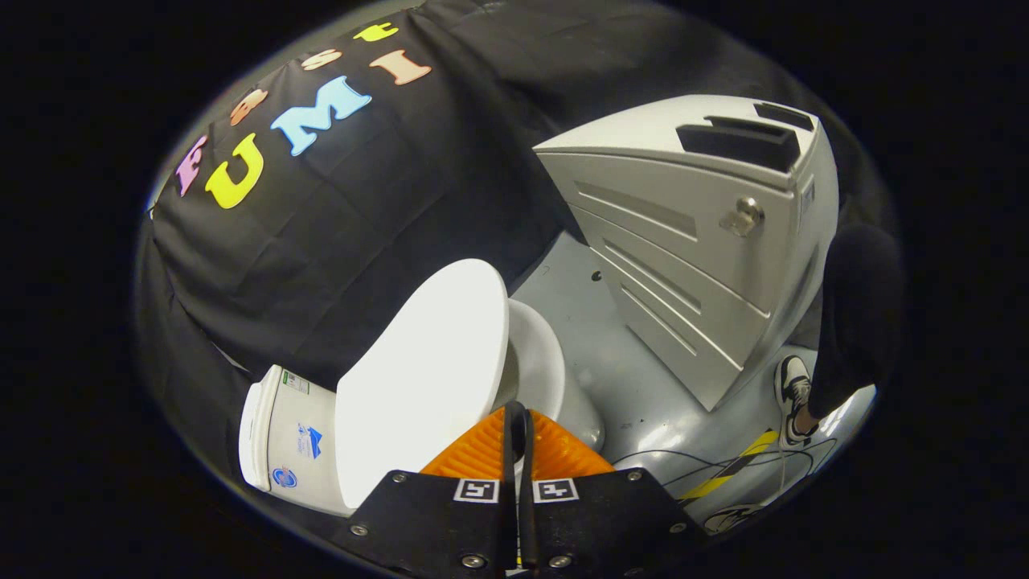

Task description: Open the toilet lid.

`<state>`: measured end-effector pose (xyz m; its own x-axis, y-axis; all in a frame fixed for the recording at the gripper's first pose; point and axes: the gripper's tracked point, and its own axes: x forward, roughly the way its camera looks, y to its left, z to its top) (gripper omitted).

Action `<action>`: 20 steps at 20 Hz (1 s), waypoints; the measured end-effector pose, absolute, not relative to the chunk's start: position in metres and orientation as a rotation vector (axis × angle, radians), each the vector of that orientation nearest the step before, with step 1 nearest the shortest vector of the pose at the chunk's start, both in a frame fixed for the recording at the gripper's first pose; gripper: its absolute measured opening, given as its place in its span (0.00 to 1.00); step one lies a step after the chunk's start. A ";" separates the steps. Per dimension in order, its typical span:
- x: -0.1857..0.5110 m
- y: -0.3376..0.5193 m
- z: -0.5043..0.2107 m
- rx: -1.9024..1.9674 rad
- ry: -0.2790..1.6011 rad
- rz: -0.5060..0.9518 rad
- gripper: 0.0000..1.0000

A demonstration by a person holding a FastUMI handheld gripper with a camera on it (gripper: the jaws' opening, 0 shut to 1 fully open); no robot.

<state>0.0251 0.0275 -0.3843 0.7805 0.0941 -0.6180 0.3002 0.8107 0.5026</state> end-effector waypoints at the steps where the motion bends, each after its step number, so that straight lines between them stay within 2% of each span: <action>1: 0.025 0.029 -0.377 0.611 0.668 -0.115 0.01; 20: 0.023 0.084 -0.251 0.348 0.470 -0.037 0.01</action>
<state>0.0226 0.0835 -0.2509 0.8921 0.0449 -0.4496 0.1141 0.9405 0.3201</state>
